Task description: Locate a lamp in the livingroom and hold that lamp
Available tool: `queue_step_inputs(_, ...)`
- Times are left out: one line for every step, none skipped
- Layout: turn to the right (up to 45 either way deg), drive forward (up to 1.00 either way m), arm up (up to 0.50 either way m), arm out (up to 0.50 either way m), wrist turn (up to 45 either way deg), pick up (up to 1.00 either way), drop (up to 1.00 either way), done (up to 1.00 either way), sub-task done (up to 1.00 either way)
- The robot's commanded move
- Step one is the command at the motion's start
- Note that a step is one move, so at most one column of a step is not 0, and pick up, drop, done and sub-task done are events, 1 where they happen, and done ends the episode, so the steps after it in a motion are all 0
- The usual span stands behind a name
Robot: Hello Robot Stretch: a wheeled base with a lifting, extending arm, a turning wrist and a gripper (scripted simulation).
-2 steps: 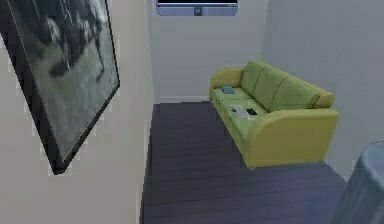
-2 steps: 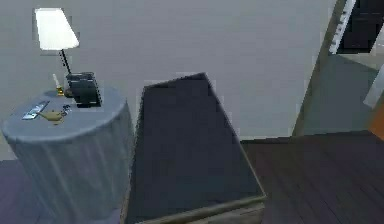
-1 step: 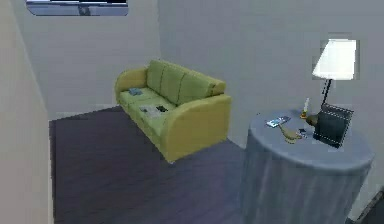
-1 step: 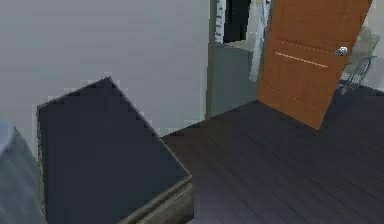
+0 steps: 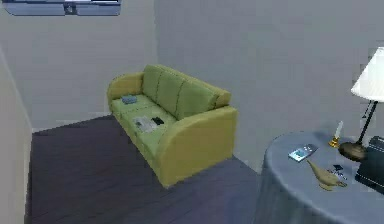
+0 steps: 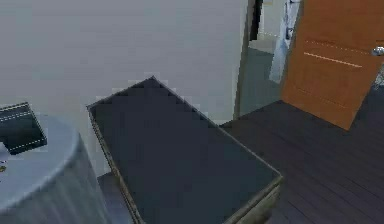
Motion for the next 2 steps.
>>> queue_step_inputs(-45.0, 0.0, 0.0, 0.0, 0.0, 0.0, 0.0, 0.0, 0.0)
queue_step_inputs(45.0, 0.0, 0.0, 0.0, 0.0, 0.0, 0.0, 0.0, 0.0)
